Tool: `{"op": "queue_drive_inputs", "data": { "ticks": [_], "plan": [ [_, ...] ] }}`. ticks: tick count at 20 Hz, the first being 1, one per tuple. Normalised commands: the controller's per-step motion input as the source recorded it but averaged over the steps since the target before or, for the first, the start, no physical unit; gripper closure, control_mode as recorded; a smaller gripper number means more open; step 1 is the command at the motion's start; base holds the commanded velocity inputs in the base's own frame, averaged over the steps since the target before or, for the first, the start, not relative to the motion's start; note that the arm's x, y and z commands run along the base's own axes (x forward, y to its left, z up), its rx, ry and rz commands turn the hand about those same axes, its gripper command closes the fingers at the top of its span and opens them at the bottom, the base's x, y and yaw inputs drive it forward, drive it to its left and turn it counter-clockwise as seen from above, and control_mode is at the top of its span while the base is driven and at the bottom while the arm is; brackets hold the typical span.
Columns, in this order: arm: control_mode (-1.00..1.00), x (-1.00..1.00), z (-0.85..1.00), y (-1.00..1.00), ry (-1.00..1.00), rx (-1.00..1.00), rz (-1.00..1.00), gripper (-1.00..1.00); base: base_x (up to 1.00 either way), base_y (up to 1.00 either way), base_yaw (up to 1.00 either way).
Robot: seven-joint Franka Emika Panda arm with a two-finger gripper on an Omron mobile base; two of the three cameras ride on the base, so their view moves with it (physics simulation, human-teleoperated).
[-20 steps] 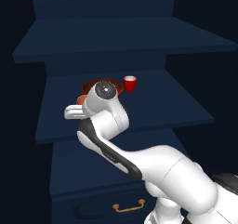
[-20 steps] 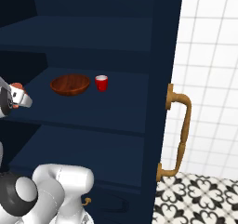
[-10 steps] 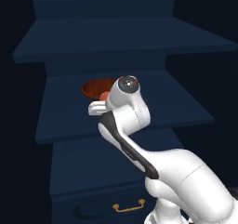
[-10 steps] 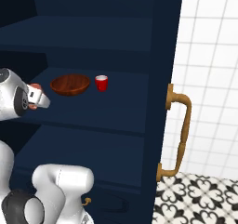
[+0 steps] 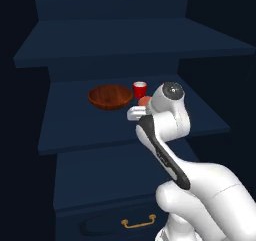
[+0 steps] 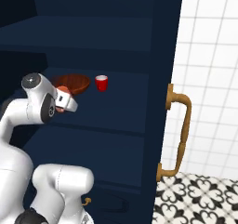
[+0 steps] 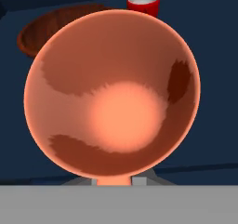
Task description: Gather all objects into one cabinet and sort the glasses and bowls to opposite sides.
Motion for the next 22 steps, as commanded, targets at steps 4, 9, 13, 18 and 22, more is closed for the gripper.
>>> {"op": "queue_drive_inputs", "data": {
  "ticks": [4,9,13,18,22],
  "plan": [
    [-1.00,0.36,-0.16,-1.00,0.00,0.00,-0.07,1.00,0.00,0.00,0.00],
    [-1.00,0.40,-0.15,-1.00,0.00,0.00,-0.07,1.00,0.00,0.00,0.00],
    [-1.00,0.37,-0.02,-1.00,-0.04,0.00,-0.05,1.00,0.00,0.00,0.00],
    [-1.00,0.47,-0.06,-0.61,0.00,0.00,-0.05,1.00,0.00,0.00,0.00],
    [-1.00,0.48,-0.22,-0.31,0.00,0.00,-0.04,1.00,0.00,0.00,0.00]
  ]
}}
